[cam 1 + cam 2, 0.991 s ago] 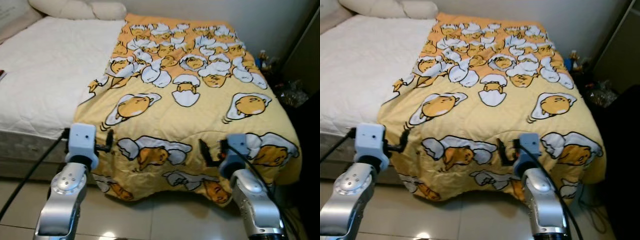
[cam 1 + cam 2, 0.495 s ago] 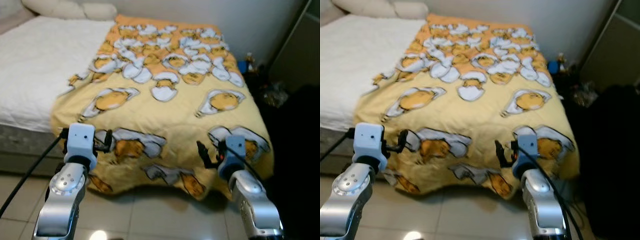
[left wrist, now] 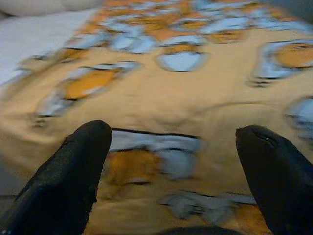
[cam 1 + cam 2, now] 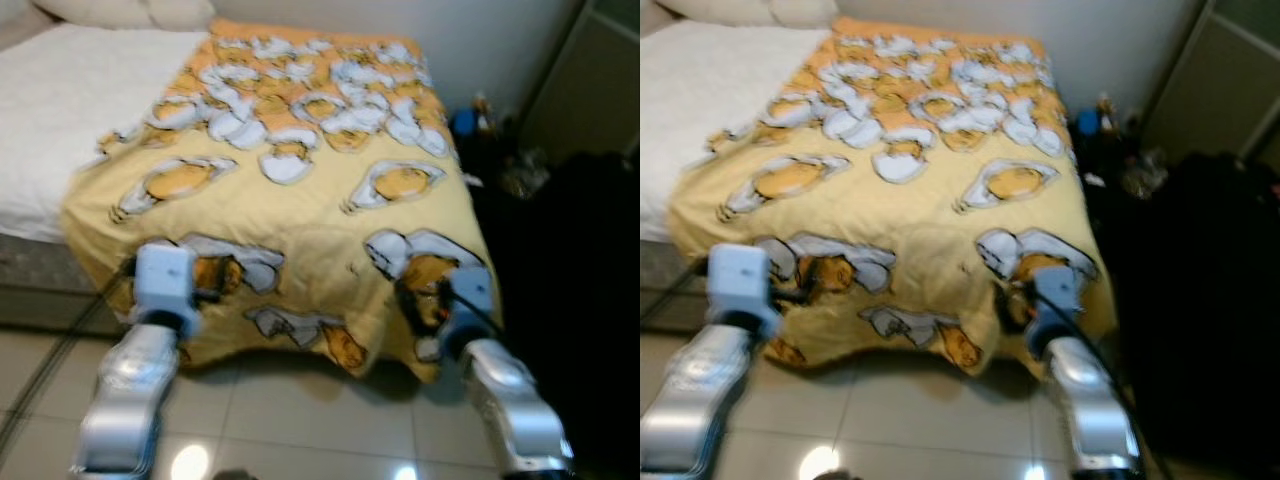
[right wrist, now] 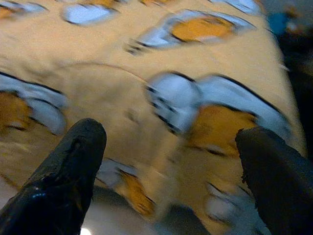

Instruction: Clean up the room

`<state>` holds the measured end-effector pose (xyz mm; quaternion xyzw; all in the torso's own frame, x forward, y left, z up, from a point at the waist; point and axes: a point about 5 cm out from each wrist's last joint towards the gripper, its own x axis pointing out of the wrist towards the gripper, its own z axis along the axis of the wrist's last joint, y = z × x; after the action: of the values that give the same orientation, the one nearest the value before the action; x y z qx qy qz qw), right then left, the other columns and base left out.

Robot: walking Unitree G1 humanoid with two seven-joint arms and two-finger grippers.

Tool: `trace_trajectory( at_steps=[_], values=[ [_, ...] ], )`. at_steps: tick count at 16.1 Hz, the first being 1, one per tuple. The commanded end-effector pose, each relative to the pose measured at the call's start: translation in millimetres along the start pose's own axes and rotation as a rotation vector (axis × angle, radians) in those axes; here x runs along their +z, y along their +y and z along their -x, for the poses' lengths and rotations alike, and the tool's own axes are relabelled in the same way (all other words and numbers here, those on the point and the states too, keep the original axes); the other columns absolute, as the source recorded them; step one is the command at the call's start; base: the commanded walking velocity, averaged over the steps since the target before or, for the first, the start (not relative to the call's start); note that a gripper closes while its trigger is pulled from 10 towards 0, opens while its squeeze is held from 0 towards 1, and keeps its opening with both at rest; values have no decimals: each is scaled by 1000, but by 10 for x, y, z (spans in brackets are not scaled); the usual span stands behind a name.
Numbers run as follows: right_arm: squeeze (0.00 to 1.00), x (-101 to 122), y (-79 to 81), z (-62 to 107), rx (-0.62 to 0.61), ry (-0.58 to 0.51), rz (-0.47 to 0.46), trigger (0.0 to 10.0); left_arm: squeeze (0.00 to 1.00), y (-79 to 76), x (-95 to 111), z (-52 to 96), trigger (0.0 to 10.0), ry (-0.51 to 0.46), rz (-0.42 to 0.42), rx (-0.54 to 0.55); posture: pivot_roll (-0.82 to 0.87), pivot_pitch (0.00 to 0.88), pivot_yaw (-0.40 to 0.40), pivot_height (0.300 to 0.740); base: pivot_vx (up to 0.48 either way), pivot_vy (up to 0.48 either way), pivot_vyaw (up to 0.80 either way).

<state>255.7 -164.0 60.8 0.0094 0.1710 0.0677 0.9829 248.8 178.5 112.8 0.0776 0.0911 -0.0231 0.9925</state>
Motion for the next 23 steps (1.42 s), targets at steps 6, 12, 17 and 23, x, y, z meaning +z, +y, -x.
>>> trace_trajectory(
  at_steps=[6,12,17,23],
  values=[
    [1000,-27,-16,-19,-19,20,-45,10000,553,61,72,11,10000,-27,-35,17,53,0,-35,740,0,0,-792],
    [1000,-49,-17,-15,-40,25,-62,10000,565,54,91,-1,10000,-36,-33,-6,48,0,-23,740,0,0,-788],
    [1000,-69,-24,-23,-61,24,-83,10000,565,52,125,-54,10000,-41,-23,-30,44,0,-5,740,0,0,-788],
    [1000,-76,-31,-50,-61,27,-80,10000,569,37,121,-48,10000,-38,-14,-41,51,0,-12,740,0,0,-788]
  ],
)
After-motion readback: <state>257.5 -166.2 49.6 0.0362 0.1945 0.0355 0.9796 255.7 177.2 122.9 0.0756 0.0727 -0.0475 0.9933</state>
